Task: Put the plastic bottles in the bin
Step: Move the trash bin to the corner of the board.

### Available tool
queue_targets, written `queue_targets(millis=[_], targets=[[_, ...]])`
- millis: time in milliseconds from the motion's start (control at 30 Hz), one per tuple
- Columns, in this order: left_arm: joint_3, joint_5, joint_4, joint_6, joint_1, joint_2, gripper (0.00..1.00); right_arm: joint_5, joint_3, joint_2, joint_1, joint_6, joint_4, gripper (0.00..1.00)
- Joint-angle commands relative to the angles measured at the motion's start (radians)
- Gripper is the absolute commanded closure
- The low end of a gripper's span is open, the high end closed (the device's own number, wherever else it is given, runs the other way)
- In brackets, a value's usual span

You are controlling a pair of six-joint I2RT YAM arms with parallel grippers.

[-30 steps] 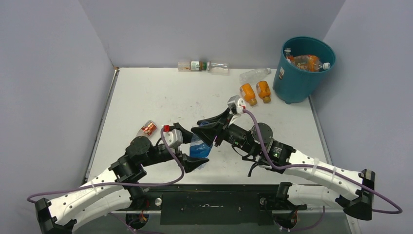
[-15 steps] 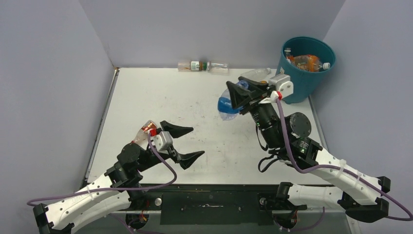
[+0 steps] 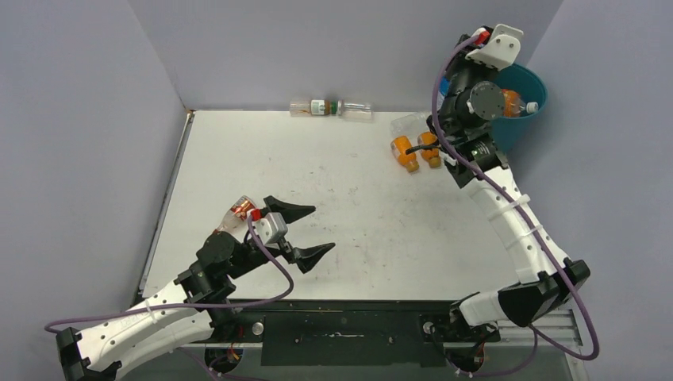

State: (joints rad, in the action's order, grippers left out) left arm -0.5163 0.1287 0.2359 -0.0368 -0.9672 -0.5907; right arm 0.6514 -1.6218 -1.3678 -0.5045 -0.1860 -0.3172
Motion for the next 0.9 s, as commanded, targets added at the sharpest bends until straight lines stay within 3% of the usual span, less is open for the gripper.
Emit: queue_targets(millis=[0, 133, 233, 567, 867], targets=[[-0.008, -0.035, 0.039, 0.029, -0.007, 0.007, 0.04, 0.074, 0.013, -0.024, 0.121, 0.097, -0.05, 0.95], [-0.009, -0.047, 0.037, 0.031, -0.007, 0.014, 0.04, 0.011, 0.0, -0.055, 0.288, 0.235, 0.005, 0.95], [-0.009, -0.041, 0.036, 0.032, -0.007, 0.018, 0.04, 0.014, 0.019, -0.073, 0.339, 0.222, -0.041, 0.95], [-0.013, -0.039, 0.027, 0.062, -0.016, 0.011, 0.04, 0.19, 0.009, -0.233, 0.354, 0.023, -0.268, 0.95], [-0.007, -0.041, 0.028, 0.074, -0.018, 0.027, 0.04, 0.178, -0.039, -0.346, 0.364, -0.023, -0.369, 0.95]])
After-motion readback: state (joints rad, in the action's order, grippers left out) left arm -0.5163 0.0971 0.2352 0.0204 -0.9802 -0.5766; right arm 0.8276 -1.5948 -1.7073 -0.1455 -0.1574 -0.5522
